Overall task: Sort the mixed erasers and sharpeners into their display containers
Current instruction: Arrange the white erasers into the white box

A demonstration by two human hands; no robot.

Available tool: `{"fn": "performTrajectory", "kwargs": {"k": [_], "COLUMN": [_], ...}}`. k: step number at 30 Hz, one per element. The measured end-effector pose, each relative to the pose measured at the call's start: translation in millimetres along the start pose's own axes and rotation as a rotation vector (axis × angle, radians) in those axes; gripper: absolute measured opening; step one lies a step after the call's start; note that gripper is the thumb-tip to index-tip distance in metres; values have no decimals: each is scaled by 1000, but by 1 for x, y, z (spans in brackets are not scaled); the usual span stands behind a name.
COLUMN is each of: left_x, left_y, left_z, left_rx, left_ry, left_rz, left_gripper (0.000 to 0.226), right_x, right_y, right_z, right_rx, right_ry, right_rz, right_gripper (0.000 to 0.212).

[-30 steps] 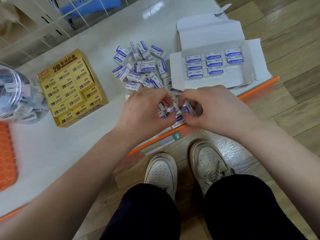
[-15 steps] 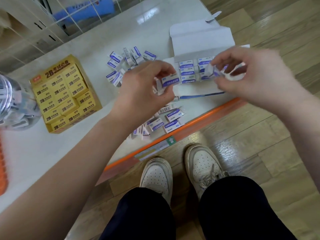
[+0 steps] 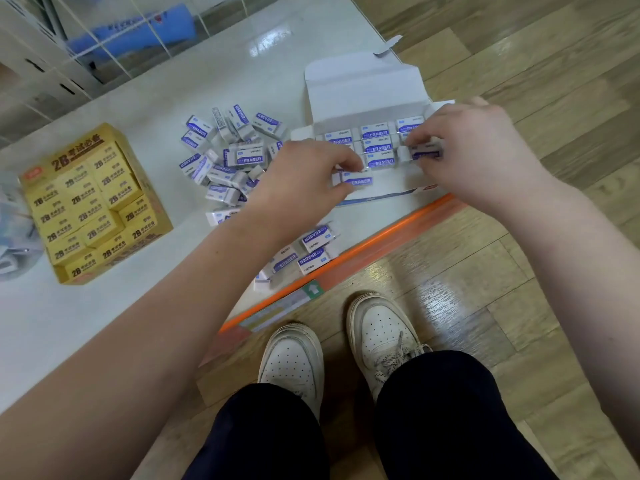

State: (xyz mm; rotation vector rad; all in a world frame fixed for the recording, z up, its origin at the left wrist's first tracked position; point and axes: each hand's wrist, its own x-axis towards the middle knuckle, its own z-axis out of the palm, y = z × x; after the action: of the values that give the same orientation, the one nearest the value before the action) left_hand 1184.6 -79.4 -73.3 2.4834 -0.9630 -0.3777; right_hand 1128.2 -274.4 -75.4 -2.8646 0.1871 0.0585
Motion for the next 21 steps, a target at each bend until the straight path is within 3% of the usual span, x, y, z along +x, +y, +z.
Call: {"fn": "performTrajectory", "kwargs": {"k": [7, 16, 21], "left_x": [8, 10, 11], "left_y": [0, -2, -1], "left_z": [-12, -7, -1], "left_rx": [269, 406, 381], "left_ry": [-133, -78, -60], "left_rz": [-11, -11, -46], "left_gripper": [29, 24, 22], "right_x": [9, 12, 10], "right_y": [-2, 7, 6], "right_z": [5, 17, 17], "right_rx": [-18, 5, 14], "right_ry": [-35, 45, 75], "right_rz": [25, 31, 30], "right_gripper": [35, 13, 12]}}
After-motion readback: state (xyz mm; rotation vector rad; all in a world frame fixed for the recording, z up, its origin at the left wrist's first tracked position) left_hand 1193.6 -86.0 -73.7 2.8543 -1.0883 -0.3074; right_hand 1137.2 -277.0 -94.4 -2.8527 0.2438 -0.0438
